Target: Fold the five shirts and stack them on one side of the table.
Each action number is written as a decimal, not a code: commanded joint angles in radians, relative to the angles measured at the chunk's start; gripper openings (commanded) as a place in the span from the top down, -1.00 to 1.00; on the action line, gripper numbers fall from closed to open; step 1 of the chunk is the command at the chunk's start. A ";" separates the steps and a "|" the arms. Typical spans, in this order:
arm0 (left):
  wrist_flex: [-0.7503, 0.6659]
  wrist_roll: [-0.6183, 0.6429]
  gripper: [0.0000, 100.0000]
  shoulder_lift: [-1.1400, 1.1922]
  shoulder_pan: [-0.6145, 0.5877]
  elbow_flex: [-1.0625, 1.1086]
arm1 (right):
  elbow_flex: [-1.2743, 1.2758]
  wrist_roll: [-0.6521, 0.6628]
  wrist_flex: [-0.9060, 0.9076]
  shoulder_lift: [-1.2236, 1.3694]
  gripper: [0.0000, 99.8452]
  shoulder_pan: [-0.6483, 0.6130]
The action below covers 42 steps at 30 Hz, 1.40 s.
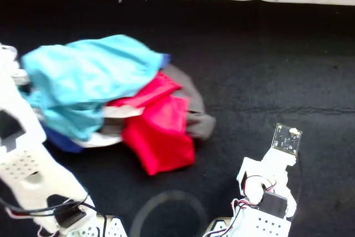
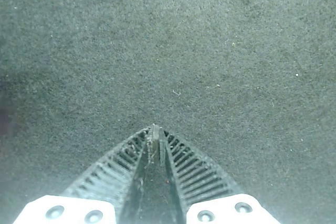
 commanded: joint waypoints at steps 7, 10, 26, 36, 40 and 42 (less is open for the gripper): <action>0.011 -0.005 0.98 -0.012 -0.219 -0.274 | 0.120 -0.003 -0.019 0.010 0.98 -0.005; 0.011 -0.005 0.97 -0.002 -0.213 -0.217 | 0.120 -0.006 -0.019 0.010 0.98 -0.005; 0.034 -0.172 0.57 -0.179 -0.120 0.025 | 0.119 -0.002 -0.111 0.010 0.98 -0.035; 0.035 -0.173 0.57 -0.490 0.027 0.119 | 0.128 0.566 -0.231 0.010 0.97 -0.033; 0.035 -0.173 0.57 -0.585 0.162 0.366 | 0.119 0.756 -0.239 0.010 0.97 -0.035; 0.035 -0.173 0.57 -0.638 0.260 0.513 | 0.094 0.760 -0.251 0.010 0.97 -0.035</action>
